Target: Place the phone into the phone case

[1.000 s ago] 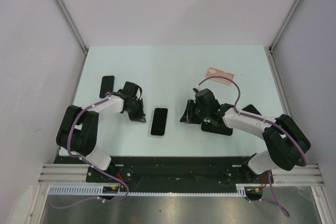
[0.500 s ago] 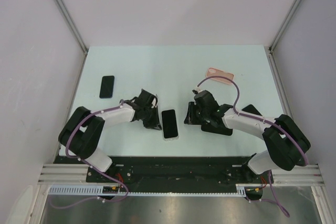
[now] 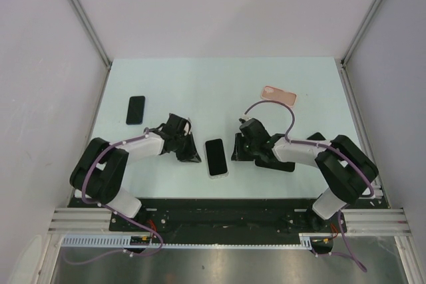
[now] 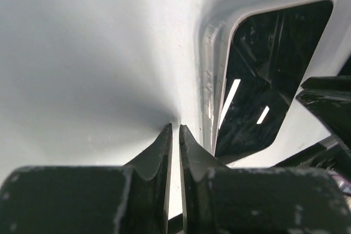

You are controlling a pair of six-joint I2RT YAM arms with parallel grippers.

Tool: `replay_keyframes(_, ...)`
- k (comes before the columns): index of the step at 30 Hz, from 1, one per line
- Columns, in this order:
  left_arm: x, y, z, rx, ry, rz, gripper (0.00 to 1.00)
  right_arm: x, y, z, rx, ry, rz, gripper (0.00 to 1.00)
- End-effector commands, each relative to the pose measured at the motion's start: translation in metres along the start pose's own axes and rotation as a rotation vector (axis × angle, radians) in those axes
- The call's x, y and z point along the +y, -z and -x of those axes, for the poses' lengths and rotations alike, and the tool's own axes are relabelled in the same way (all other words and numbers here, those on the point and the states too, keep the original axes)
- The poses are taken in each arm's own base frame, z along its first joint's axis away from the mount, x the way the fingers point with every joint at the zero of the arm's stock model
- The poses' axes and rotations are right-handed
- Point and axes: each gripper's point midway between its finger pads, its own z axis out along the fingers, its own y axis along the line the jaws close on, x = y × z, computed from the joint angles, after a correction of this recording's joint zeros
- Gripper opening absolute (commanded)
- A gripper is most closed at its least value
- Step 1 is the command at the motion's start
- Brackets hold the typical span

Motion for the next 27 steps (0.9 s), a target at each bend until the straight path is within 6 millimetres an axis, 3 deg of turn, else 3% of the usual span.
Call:
replay_keyframes(1, -0.004, 0.005, 0.02, -0.056, 0.027, -0.051, 0.14, 0.014, -0.015, 0.023, -0.091, -0.032, 0.032, 0.29)
replay_keyframes(6, -0.008, -0.009, 0.024, -0.015, 0.029, -0.068, 0.13, 0.004, -0.027, 0.04, -0.186, -0.055, -0.027, 0.26)
replay_keyframes(13, -0.011, -0.017, 0.028, -0.008, 0.019, -0.085, 0.14, 0.016, -0.042, 0.065, -0.272, 0.01, 0.018, 0.26)
replay_keyframes(20, -0.018, -0.027, 0.028, 0.013, 0.039, -0.126, 0.14, 0.04, -0.047, 0.054, -0.239, 0.096, 0.059, 0.26)
replay_keyframes(27, -0.014, -0.019, 0.031, -0.001, 0.029, -0.08, 0.18, 0.024, -0.052, 0.046, -0.192, 0.036, -0.014, 0.29)
